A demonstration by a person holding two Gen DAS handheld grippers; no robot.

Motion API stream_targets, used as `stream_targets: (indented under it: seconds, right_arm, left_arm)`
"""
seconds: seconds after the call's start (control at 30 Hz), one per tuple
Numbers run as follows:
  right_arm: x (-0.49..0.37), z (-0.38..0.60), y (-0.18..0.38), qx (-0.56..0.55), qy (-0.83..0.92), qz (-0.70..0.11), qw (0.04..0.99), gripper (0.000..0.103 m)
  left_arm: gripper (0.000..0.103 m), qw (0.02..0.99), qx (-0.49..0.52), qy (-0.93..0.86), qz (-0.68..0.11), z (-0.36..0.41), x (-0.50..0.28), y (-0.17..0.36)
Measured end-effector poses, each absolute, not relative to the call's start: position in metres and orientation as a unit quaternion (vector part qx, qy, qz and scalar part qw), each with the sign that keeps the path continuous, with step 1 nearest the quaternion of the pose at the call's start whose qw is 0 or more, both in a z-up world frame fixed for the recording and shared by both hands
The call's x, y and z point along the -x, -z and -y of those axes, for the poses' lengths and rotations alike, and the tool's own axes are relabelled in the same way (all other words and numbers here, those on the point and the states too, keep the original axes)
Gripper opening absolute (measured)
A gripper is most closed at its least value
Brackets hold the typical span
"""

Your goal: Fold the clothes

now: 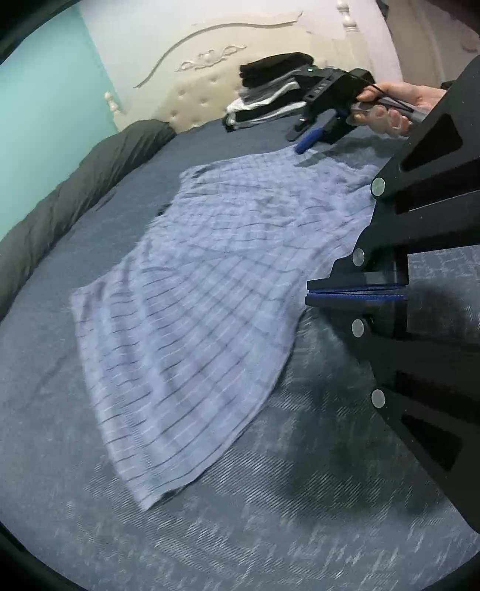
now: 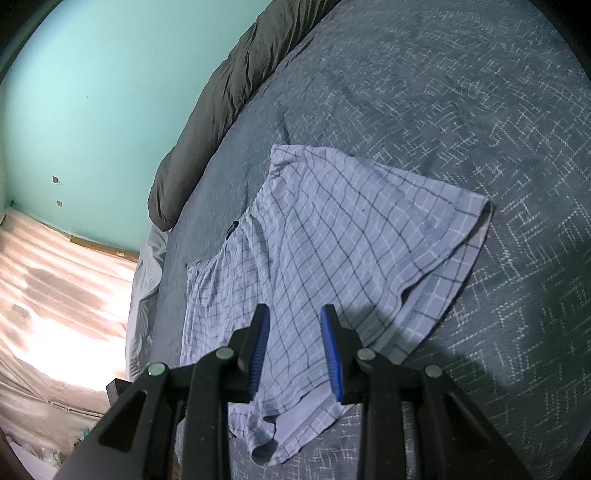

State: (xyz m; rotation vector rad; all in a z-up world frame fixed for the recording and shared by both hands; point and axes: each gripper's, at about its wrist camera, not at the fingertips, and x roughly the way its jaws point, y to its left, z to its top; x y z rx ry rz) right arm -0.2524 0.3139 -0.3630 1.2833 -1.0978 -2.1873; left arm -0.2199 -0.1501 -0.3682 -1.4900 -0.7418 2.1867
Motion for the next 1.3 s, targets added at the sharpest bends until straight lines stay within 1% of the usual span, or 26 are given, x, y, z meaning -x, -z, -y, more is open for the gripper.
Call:
stream_targets:
  seconds: [0.07, 0.13, 0.17, 0.33, 0.43, 0.47, 0.5, 0.53, 0.8, 1.07, 1.3]
  right_arm:
    - [0.252, -0.313, 0.363, -0.456, 0.777, 0.39, 0.189, 0.028]
    - [0.252, -0.313, 0.363, -0.456, 0.777, 0.39, 0.189, 0.028]
    - [0.252, -0.313, 0.363, -0.456, 0.777, 0.39, 0.189, 0.028]
    - [0.253, -0.315, 0.363, -0.455, 0.776, 0.393, 0.189, 0.028]
    - [0.252, -0.316, 0.362, -0.454, 0.777, 0.394, 0.189, 0.028]
    - [0.252, -0.316, 0.362, -0.454, 0.777, 0.394, 0.189, 0.028]
    - [0.252, -0.317, 0.362, -0.454, 0.776, 0.394, 0.189, 0.028]
    - [0.252, -0.317, 0.362, -0.454, 0.776, 0.395, 0.188, 0.028]
    - [0.252, -0.315, 0.363, -0.455, 0.776, 0.395, 0.188, 0.028]
    - [0.253, -0.316, 0.363, -0.456, 0.775, 0.395, 0.188, 0.028]
    - [0.252, -0.318, 0.362, -0.456, 0.775, 0.397, 0.184, 0.028]
  left_arm:
    - [0.007, 0.202, 0.533, -0.778, 0.264, 0.143, 0.218, 0.37]
    - [0.026, 0.209, 0.532, -0.776, 0.267, 0.135, 0.217, 0.371]
    - [0.027, 0.212, 0.532, -0.774, 0.268, 0.132, 0.217, 0.372]
    - [0.028, 0.214, 0.533, -0.77, 0.277, 0.124, 0.219, 0.375]
    - [0.026, 0.201, 0.533, -0.772, 0.281, 0.127, 0.221, 0.378]
    - [0.023, 0.197, 0.532, -0.775, 0.279, 0.128, 0.221, 0.379]
    - [0.012, 0.197, 0.532, -0.776, 0.276, 0.128, 0.221, 0.378]
    - [0.003, 0.199, 0.532, -0.776, 0.275, 0.127, 0.221, 0.379]
    - [0.001, 0.206, 0.527, -0.776, 0.277, 0.128, 0.219, 0.376]
    - [0.001, 0.208, 0.528, -0.775, 0.28, 0.136, 0.207, 0.362]
    - [0.001, 0.202, 0.539, -0.771, 0.272, 0.14, 0.203, 0.368]
